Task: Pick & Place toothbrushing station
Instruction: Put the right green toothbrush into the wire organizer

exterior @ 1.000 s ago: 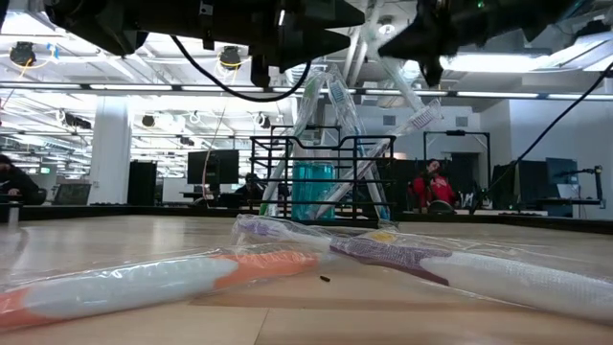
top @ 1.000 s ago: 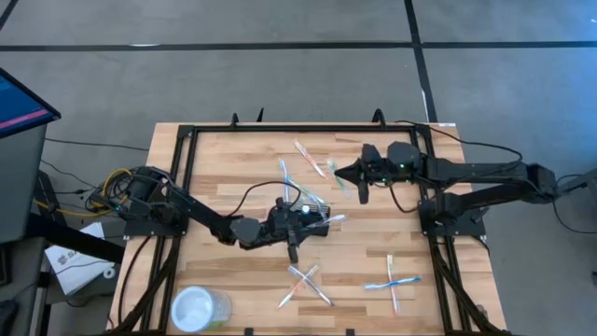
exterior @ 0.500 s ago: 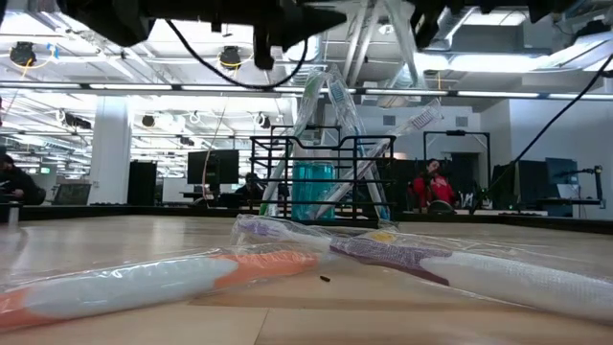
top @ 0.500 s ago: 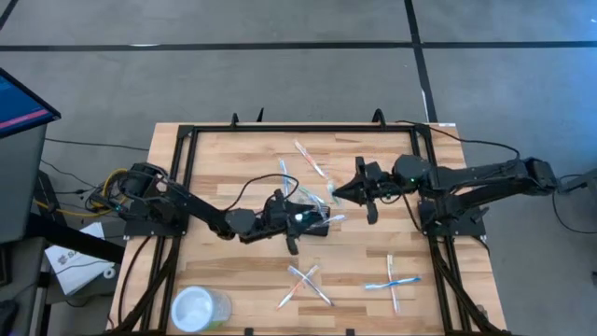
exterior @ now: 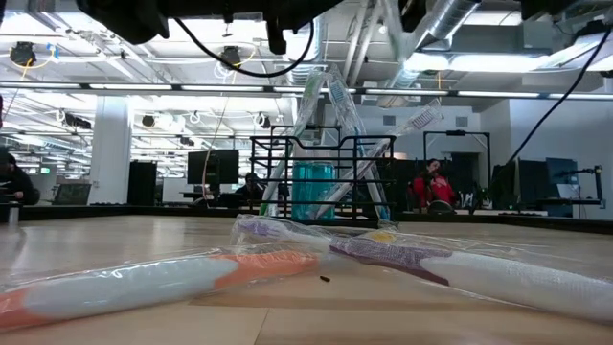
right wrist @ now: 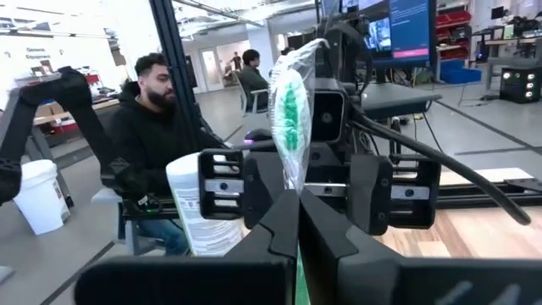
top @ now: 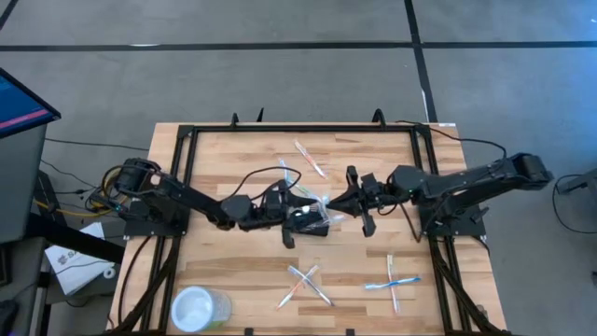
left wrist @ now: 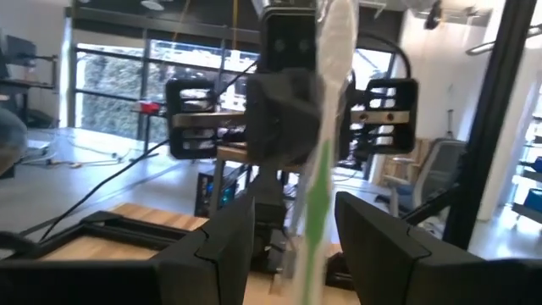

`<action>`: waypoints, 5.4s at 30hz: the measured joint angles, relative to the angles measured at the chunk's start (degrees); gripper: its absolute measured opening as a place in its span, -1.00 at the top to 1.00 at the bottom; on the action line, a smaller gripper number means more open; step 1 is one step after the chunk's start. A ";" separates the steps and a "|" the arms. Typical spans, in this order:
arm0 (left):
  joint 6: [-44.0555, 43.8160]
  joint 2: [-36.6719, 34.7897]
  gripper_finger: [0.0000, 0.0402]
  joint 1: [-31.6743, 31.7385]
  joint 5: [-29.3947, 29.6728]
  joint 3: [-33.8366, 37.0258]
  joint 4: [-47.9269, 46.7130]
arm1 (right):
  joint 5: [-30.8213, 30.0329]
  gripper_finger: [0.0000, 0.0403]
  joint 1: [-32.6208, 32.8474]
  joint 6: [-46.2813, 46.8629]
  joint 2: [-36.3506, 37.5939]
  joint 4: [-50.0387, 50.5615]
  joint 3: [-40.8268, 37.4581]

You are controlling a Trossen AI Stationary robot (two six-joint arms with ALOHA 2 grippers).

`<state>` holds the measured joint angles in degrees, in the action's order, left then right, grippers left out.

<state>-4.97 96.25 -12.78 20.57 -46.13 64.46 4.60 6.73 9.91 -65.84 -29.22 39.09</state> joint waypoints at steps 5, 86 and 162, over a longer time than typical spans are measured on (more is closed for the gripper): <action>0.09 0.00 0.21 0.19 -1.74 0.00 0.10 | -0.07 1.00 -0.51 0.17 -2.54 -2.68 0.00; 4.22 -17.16 0.98 -5.06 10.09 21.32 0.13 | 0.09 1.00 -0.12 -1.51 -2.22 -0.55 0.96; -0.02 2.32 0.63 -2.90 14.15 23.41 11.33 | 0.04 1.00 -0.12 -3.91 -2.45 2.26 1.01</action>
<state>-4.99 98.56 -15.68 34.72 -22.72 75.78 4.64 6.61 6.00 -68.29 -26.96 40.10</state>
